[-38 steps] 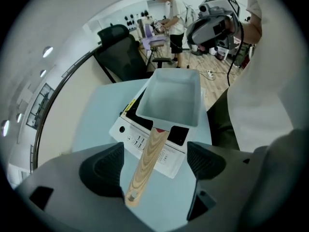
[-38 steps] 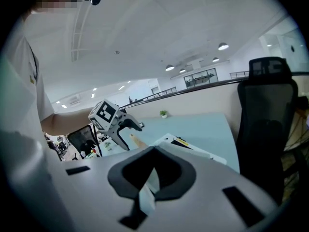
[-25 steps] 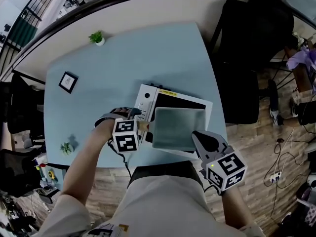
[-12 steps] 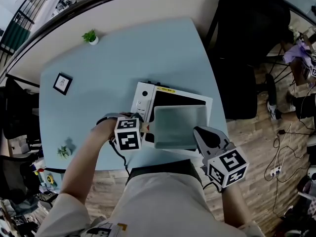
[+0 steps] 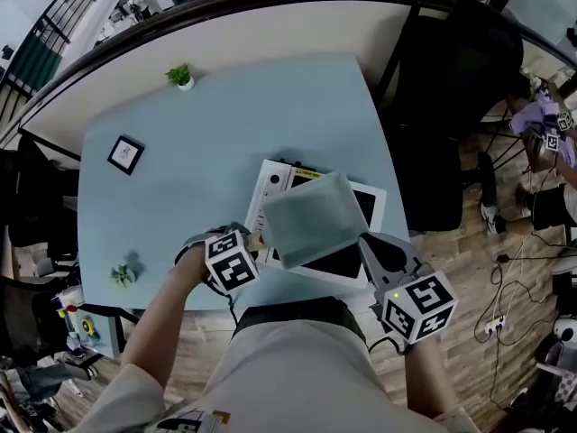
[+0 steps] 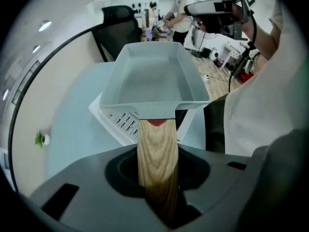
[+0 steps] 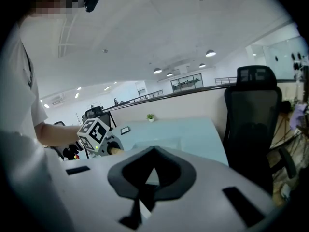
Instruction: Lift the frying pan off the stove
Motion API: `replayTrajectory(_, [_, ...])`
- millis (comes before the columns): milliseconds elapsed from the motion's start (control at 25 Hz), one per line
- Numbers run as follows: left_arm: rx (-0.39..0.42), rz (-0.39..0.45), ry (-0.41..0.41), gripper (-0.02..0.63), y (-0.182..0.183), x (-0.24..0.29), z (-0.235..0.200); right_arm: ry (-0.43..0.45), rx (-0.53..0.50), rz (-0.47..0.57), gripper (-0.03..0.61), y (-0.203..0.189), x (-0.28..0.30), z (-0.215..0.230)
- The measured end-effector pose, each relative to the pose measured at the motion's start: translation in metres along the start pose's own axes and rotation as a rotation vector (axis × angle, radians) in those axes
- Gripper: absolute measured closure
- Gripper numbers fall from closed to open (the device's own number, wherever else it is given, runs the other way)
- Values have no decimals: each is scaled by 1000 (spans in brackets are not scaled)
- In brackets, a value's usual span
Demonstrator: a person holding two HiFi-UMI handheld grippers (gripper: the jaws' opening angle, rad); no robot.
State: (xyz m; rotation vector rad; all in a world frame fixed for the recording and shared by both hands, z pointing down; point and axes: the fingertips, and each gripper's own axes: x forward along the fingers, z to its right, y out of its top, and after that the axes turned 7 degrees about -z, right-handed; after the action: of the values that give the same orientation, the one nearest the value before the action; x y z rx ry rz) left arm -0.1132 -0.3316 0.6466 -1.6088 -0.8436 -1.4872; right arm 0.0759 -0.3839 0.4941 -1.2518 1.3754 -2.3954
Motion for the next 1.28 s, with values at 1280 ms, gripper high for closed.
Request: replayTrajectory(1280, [-814,632,549,491,-66,-273,-54,-29,-197,443,575,175,-111,-88])
